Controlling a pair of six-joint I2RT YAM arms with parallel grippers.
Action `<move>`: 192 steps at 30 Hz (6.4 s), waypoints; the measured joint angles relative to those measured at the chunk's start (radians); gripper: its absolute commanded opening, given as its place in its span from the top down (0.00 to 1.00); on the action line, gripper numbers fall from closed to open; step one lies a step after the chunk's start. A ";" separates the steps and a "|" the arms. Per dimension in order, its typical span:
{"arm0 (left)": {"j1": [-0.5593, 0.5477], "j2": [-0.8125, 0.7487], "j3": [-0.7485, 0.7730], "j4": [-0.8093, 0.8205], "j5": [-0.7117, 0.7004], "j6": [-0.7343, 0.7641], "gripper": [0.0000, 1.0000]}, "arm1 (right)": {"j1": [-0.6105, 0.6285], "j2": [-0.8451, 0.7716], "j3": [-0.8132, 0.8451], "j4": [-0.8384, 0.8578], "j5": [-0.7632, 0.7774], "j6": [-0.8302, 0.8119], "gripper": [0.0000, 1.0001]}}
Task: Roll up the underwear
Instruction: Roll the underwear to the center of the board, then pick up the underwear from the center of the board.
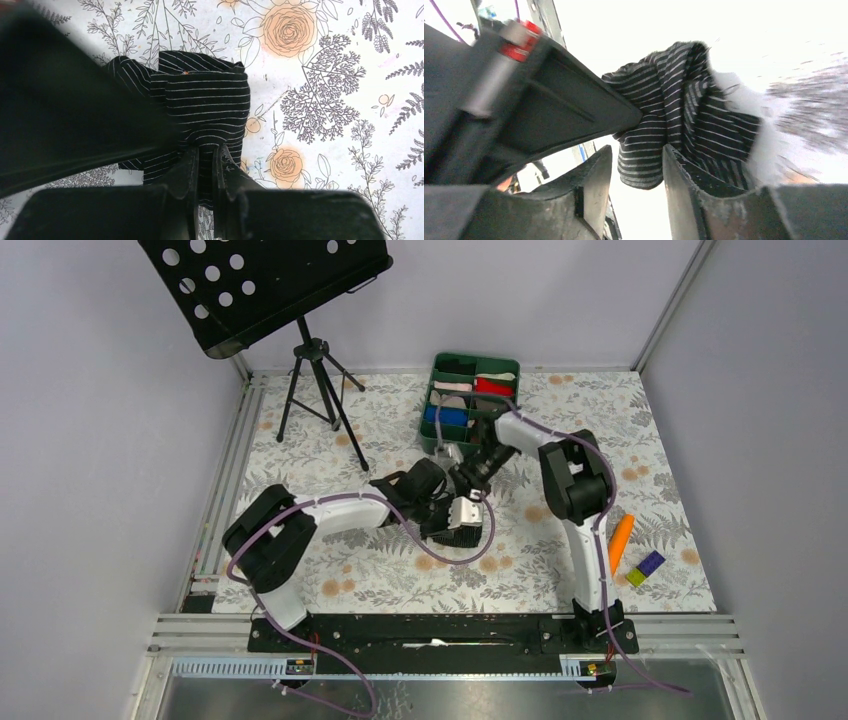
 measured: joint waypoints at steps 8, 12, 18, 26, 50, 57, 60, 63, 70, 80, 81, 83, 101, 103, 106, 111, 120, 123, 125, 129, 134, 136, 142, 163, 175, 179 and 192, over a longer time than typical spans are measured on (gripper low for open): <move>0.040 0.085 0.138 -0.189 0.093 0.014 1.00 | -0.186 -0.169 0.248 -0.060 -0.007 -0.009 0.44; 0.079 0.189 0.278 -0.338 0.189 -0.005 1.00 | -0.305 -0.439 0.100 0.129 0.051 0.058 0.39; 0.159 0.379 0.478 -0.521 0.388 -0.096 1.00 | -0.323 -1.136 -0.586 0.637 0.247 0.172 0.42; 0.245 0.588 0.661 -0.697 0.614 -0.225 1.00 | -0.208 -1.306 -0.861 0.717 0.325 0.115 0.44; 0.274 0.685 0.722 -0.756 0.723 -0.313 1.00 | 0.270 -0.816 -0.933 1.084 0.500 -0.385 0.33; 0.276 0.689 0.737 -0.782 0.715 -0.301 0.84 | 0.272 -0.781 -0.967 1.149 0.529 -0.490 0.89; 0.280 0.704 0.793 -0.854 0.686 -0.267 0.74 | 0.272 -0.781 -0.958 1.136 0.532 -0.499 0.90; 0.288 0.705 0.829 -0.895 0.644 -0.247 0.64 | 0.274 -0.781 -0.956 1.134 0.533 -0.501 0.92; 0.383 0.619 0.843 -0.877 0.518 -0.243 0.58 | 0.274 -0.774 -0.919 1.063 0.523 -0.445 0.95; 0.371 -0.335 0.154 -0.325 0.220 -0.306 0.29 | 0.161 -0.567 -0.628 0.740 0.332 -0.264 0.99; 0.346 -0.432 0.091 -0.270 0.181 -0.291 0.28 | 0.140 -0.536 -0.595 0.706 0.300 -0.249 0.98; 0.279 -0.626 -0.048 -0.146 0.095 -0.252 0.28 | 0.100 -0.473 -0.533 0.637 0.229 -0.222 0.98; 0.044 -0.181 -0.153 0.116 -0.019 -0.007 0.32 | -0.010 -0.278 -0.405 0.437 -0.005 -0.092 0.96; 0.036 -0.128 -0.142 0.140 -0.022 -0.004 0.34 | -0.010 -0.278 -0.409 0.437 -0.008 -0.082 0.96; 0.026 -0.059 -0.103 0.148 -0.021 0.003 0.43 | -0.010 -0.278 -0.417 0.438 -0.012 -0.067 0.96; 0.015 0.003 -0.036 0.093 -0.003 0.007 0.73 | -0.012 -0.278 -0.420 0.445 -0.011 -0.047 0.87; 0.013 0.031 0.045 0.032 0.011 0.010 0.97 | -0.039 -0.294 -0.278 0.288 0.084 -0.017 0.43; 0.016 0.034 0.063 -0.003 0.010 0.004 0.98 | -0.123 -0.317 -0.108 0.179 0.083 -0.008 0.38; 0.015 0.045 0.067 -0.041 0.015 -0.008 0.99 | -0.209 -0.370 -0.016 0.151 0.076 0.004 0.38; 0.019 0.093 0.122 -0.096 0.047 -0.051 1.00 | -0.360 -0.597 -0.053 0.201 0.109 0.066 0.38; 0.029 0.161 0.196 -0.149 0.125 -0.134 1.00 | -0.349 -1.043 -0.462 0.427 0.257 0.148 0.33; 0.039 0.200 0.241 -0.183 0.171 -0.173 1.00 | -0.340 -1.205 -0.603 0.490 0.318 0.159 0.35; 0.092 0.309 0.362 -0.288 0.302 -0.257 1.00 | -0.340 -1.431 -0.805 0.478 0.397 0.027 0.50; 0.126 0.473 0.512 -0.463 0.512 -0.362 1.00 | 0.283 -1.172 -0.979 0.760 0.589 -0.308 0.26; 0.143 0.526 0.546 -0.521 0.575 -0.392 0.97 | 0.360 -1.027 -1.122 1.061 0.688 -0.379 0.23; 0.154 0.563 0.589 -0.570 0.596 -0.406 0.83 | 0.366 -0.996 -1.152 1.144 0.708 -0.418 0.37; 0.246 0.507 0.595 -0.657 0.458 -0.420 0.01 | 0.364 -0.898 -1.007 1.043 0.710 -0.425 0.94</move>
